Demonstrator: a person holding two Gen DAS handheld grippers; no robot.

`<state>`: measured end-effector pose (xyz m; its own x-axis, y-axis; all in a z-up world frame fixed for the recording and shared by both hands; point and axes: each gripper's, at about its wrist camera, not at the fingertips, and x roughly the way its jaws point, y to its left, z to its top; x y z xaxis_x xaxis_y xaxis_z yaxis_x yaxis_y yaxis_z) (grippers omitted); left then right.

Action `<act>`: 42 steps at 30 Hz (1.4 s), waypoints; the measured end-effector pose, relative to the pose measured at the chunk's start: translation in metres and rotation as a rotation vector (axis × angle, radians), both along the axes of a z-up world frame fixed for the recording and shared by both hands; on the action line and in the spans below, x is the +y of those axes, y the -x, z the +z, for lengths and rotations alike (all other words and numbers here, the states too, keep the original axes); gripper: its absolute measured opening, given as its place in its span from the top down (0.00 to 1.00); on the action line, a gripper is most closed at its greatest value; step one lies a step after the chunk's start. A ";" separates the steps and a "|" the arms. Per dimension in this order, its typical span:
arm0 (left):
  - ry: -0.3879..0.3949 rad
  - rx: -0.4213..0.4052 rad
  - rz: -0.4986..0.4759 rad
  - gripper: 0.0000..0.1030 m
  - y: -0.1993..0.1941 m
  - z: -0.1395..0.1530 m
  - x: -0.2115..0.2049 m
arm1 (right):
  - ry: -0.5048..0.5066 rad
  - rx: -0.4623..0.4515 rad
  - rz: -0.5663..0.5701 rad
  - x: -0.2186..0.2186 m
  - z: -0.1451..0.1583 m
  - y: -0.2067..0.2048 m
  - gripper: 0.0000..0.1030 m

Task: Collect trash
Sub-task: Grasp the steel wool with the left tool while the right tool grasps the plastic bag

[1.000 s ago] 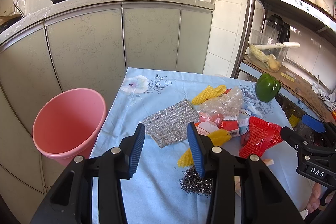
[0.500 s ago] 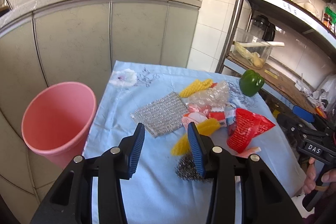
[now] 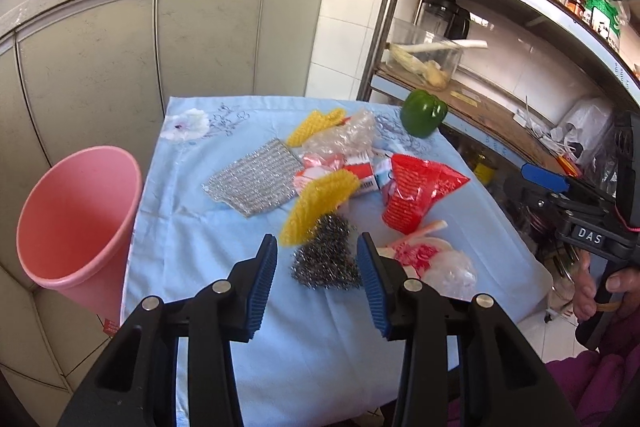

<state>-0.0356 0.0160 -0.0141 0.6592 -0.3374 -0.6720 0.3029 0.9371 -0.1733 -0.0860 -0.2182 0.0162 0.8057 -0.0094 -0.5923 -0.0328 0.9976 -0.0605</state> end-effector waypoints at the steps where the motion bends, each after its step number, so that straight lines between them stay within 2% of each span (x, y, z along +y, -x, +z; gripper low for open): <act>1: 0.008 0.008 -0.011 0.62 0.001 -0.001 -0.001 | -0.003 0.007 0.014 0.001 0.000 0.003 0.37; 6: -0.010 0.037 -0.050 0.62 -0.004 -0.012 -0.014 | 0.017 0.085 0.142 0.019 -0.011 0.016 0.37; 9: -0.032 0.058 -0.035 0.62 -0.012 -0.020 -0.018 | 0.006 0.112 0.203 0.028 -0.024 0.020 0.37; 13: -0.041 0.084 -0.023 0.62 -0.020 -0.033 -0.023 | -0.031 0.147 0.241 0.036 -0.041 0.020 0.37; 16: -0.067 0.127 -0.001 0.62 -0.027 -0.048 -0.026 | -0.014 0.187 0.242 0.041 -0.047 0.016 0.37; 19: -0.086 0.136 0.020 0.62 -0.032 -0.057 -0.026 | -0.012 0.215 0.241 0.042 -0.051 0.010 0.37; 21: -0.054 0.140 0.023 0.74 -0.034 -0.059 -0.025 | -0.010 0.229 0.244 0.044 -0.055 0.006 0.37; 23: -0.060 0.127 0.032 0.92 -0.033 -0.057 -0.024 | -0.004 0.241 0.247 0.046 -0.059 0.003 0.37; 24: -0.055 0.125 0.031 0.94 -0.032 -0.056 -0.023 | 0.002 0.245 0.246 0.046 -0.061 0.001 0.37; 26: -0.036 0.123 0.024 0.99 -0.029 -0.052 -0.019 | 0.013 0.260 0.248 0.047 -0.064 -0.004 0.54; 28: -0.025 0.115 0.021 0.99 -0.024 -0.047 -0.016 | 0.004 0.283 0.250 0.047 -0.067 -0.007 0.65; 30: -0.011 0.106 0.012 1.00 -0.017 -0.041 -0.011 | -0.009 0.289 0.253 0.047 -0.069 -0.006 0.68; 34: 0.005 0.078 0.007 1.00 -0.007 -0.030 -0.005 | -0.030 0.259 0.255 0.042 -0.062 0.003 0.71; 42: 0.053 -0.011 0.064 1.00 0.009 0.005 0.018 | -0.044 0.166 0.241 0.031 -0.035 0.019 0.72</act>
